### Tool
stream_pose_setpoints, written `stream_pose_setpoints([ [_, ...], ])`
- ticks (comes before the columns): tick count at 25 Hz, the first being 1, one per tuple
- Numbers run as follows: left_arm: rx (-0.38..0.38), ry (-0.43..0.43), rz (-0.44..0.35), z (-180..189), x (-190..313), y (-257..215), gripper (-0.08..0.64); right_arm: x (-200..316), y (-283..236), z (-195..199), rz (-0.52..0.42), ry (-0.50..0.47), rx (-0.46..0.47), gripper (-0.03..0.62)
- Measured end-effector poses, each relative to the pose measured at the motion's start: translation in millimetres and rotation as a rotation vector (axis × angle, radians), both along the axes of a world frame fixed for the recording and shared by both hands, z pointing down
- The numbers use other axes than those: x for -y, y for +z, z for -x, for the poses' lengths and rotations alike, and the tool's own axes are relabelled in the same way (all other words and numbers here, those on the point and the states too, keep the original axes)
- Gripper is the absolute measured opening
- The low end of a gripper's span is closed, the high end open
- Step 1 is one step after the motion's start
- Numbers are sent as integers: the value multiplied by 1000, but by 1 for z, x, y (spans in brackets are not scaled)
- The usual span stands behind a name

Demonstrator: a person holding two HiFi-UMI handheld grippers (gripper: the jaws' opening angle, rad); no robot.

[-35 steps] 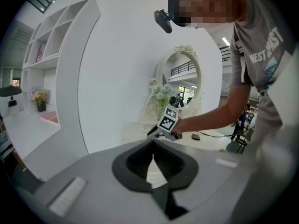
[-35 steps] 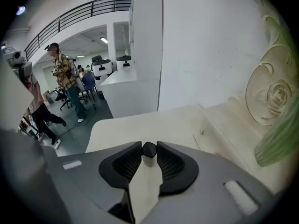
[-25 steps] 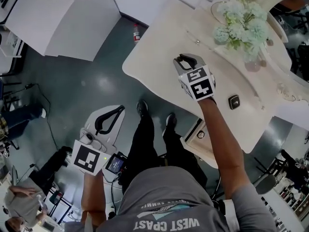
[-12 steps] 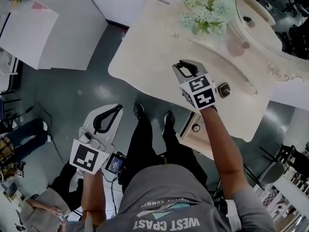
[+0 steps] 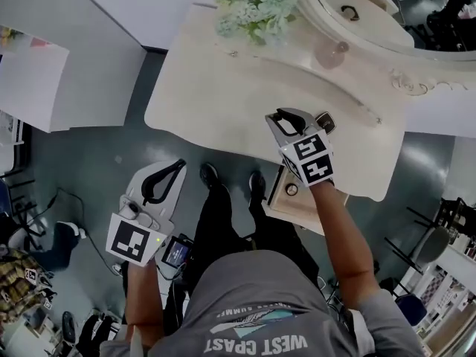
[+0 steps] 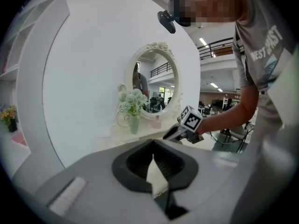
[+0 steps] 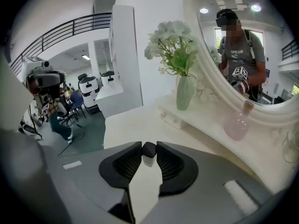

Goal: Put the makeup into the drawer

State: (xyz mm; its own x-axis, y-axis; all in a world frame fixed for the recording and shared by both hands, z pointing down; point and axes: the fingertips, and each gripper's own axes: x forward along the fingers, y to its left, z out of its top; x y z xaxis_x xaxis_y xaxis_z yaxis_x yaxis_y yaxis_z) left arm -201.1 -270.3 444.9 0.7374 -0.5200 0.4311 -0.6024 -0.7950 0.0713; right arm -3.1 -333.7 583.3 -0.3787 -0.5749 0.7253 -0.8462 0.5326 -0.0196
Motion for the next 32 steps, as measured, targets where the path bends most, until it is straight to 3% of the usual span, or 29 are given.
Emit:
stream_pose_setpoints([
  [13, 17, 132, -16, -81, -14, -11, 2, -88, 2, -95, 46, 167, 30, 103],
  [23, 28, 225, -24, -134, -34, -12, 2, -164, 23, -133, 92, 248, 67, 103],
  [32, 40, 300, -20, -185, -50, -15, 2, -225, 53, -163, 158, 258, 52, 103],
])
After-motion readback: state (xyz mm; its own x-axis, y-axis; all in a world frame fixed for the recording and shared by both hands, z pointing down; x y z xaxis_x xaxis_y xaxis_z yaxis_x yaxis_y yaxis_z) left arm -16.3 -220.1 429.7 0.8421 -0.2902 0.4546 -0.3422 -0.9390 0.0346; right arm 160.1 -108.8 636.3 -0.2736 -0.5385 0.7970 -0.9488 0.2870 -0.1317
